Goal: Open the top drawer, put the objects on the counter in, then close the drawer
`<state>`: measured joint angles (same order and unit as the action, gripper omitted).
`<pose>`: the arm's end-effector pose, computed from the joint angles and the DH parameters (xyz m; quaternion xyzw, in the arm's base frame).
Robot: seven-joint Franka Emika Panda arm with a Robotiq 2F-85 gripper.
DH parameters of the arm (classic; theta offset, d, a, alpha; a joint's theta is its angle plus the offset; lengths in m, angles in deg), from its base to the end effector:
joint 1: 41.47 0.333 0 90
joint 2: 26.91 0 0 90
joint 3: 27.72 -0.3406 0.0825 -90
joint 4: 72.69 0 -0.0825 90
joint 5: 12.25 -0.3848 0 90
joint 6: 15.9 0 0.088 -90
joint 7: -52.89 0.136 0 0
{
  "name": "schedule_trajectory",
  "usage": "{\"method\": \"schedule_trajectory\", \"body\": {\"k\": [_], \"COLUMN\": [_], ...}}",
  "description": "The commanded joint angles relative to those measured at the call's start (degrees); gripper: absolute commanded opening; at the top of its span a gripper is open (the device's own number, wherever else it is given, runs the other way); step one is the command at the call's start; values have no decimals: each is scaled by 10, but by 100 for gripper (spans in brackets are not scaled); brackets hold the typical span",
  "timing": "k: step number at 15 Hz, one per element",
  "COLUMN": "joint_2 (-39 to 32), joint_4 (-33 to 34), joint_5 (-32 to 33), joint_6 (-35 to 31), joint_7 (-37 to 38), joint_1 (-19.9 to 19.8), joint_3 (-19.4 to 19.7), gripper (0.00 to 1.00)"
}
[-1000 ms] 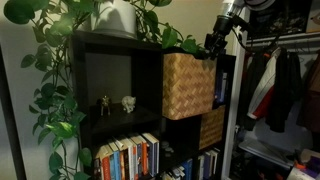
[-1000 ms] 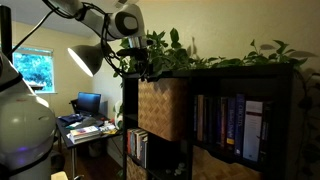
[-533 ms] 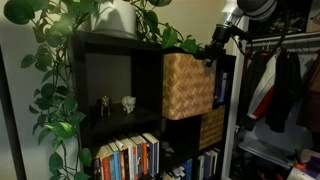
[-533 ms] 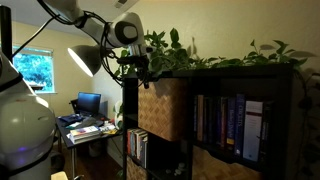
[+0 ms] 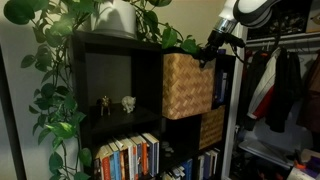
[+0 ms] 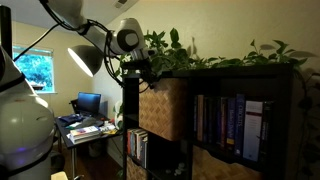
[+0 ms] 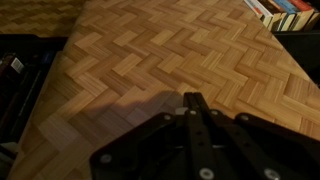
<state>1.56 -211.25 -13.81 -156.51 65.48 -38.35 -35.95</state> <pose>0.4357 0.0948 0.5421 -0.9649 0.0177 -0.2603 0.0305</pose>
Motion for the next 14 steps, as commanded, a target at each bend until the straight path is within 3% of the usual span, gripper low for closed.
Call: {"method": "schedule_trajectory", "body": {"k": [1,14], "joint_2": [-25,-88], "joint_4": [-4,6], "joint_5": [18,43], "joint_6": [-75,-200], "joint_7": [14,14], "joint_1": [-14,-28], "joint_3": [-12,-13], "gripper": [3,4]}}
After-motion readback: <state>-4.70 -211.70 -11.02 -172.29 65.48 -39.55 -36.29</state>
